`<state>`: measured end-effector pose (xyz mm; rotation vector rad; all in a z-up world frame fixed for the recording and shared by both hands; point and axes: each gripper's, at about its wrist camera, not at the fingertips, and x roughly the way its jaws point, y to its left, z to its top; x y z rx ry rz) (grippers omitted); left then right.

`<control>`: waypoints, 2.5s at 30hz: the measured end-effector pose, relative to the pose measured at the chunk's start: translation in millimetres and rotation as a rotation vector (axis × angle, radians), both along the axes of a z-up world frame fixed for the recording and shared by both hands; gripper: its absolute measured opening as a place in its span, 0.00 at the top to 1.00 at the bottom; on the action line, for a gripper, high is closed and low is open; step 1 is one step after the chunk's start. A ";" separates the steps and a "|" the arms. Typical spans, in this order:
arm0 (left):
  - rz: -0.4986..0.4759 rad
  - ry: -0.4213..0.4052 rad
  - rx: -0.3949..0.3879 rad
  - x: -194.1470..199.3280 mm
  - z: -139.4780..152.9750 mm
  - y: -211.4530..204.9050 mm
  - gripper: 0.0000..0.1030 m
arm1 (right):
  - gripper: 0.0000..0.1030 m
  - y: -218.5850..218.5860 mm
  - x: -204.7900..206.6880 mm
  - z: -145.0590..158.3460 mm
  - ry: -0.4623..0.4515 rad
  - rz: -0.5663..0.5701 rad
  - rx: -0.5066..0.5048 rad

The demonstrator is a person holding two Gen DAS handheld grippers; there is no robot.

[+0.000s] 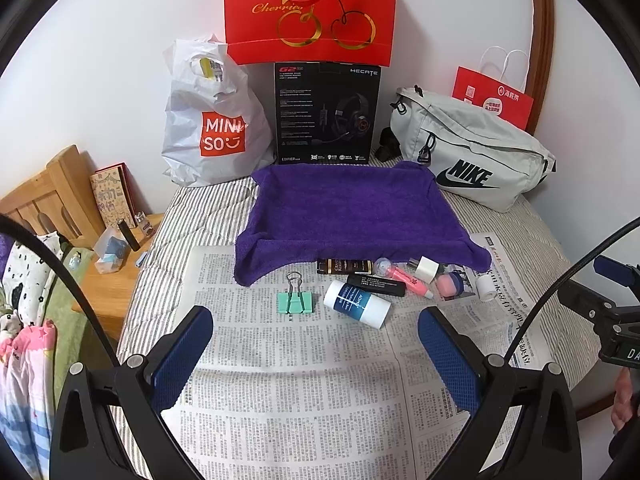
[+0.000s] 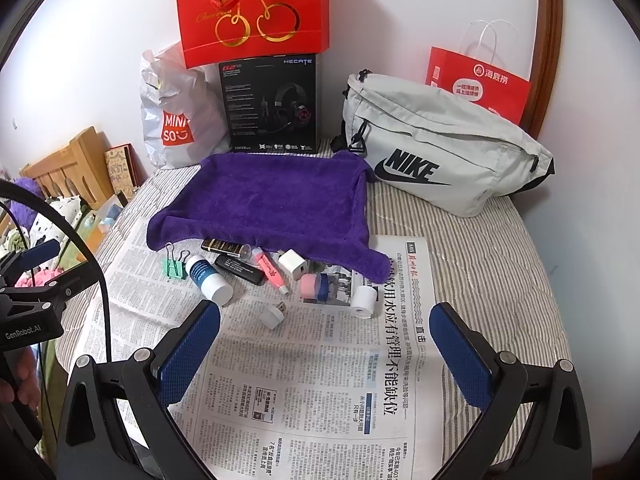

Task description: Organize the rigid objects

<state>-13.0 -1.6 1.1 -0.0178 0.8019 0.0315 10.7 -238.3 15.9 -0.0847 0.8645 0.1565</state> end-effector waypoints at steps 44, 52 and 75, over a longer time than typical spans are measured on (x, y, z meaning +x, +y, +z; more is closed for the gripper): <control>0.051 0.196 -0.010 116.4 -154.7 40.7 0.15 | 0.00 -32.1 63.9 -88.8 0.187 -0.053 -0.011; 0.044 0.151 0.011 117.2 -156.0 39.2 0.30 | 0.00 -40.5 70.5 -101.7 0.209 -0.064 -0.012; 0.027 0.113 0.011 111.0 -153.4 39.1 0.62 | 0.48 -37.9 108.6 -161.5 0.200 -0.095 0.032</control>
